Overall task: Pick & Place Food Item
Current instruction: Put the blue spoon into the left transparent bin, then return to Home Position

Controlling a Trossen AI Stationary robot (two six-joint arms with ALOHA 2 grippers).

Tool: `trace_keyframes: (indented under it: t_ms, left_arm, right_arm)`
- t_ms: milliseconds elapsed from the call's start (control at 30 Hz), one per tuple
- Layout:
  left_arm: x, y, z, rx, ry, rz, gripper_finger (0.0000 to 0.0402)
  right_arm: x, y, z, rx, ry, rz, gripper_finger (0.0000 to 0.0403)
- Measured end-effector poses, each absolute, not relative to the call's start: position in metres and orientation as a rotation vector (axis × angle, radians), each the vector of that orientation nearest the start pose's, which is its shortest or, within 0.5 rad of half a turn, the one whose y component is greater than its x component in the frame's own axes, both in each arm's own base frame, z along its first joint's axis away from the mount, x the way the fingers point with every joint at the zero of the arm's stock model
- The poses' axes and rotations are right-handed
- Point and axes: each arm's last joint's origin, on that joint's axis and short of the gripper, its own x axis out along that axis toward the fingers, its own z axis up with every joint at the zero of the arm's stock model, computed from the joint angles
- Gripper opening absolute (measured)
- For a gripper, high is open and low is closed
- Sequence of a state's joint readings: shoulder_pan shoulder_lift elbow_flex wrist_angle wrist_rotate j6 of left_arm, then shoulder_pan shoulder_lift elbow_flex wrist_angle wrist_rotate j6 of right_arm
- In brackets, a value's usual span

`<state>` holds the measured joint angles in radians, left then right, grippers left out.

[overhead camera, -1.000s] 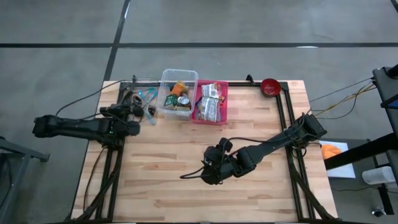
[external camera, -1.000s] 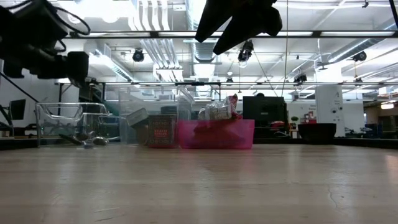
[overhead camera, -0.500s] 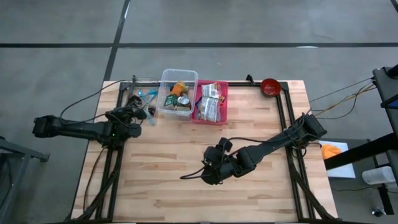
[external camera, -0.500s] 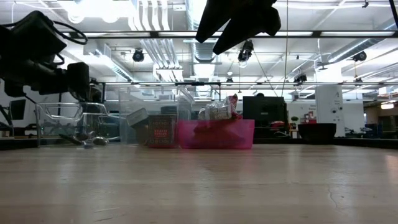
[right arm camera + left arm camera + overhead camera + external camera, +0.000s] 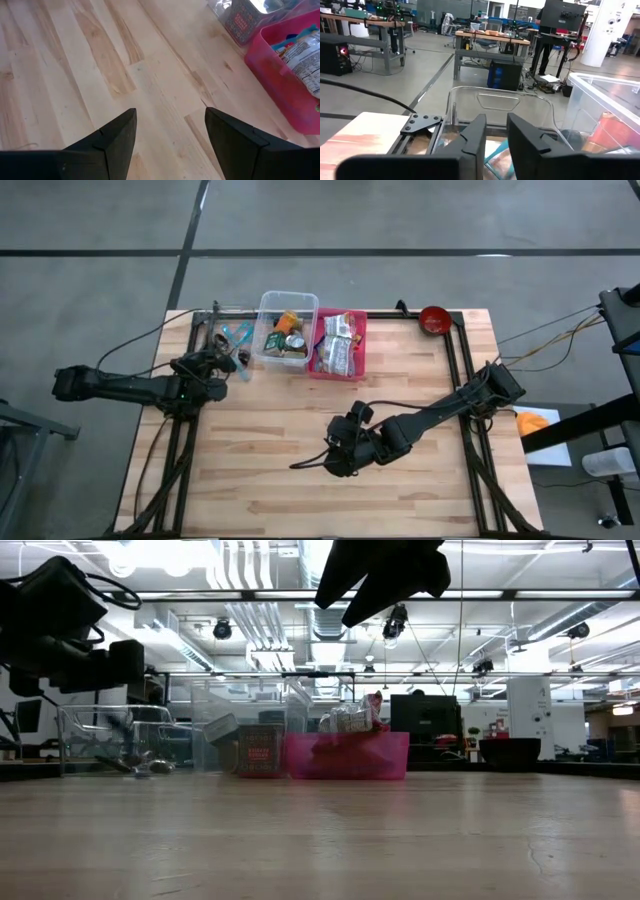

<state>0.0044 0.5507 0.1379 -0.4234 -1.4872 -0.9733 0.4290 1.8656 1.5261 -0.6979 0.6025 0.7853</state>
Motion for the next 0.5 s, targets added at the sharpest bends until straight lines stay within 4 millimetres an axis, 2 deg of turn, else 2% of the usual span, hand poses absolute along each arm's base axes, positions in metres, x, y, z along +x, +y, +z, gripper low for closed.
trace_keyframes:
  t_ms: [167,500]
  left_arm:
    - [0.0905,0.0292,0.1463,-0.159,-0.057,1.52,0.0097]
    - [0.0907,0.0292,0.1466,-0.159,-0.057,1.52,0.0099]
  right_arm:
    - [0.3654,0.1491,0.2523,0.218,0.766,-0.486,0.0235]
    - [0.3654,0.1491,0.2523,0.218,0.766,-0.486,0.0235]
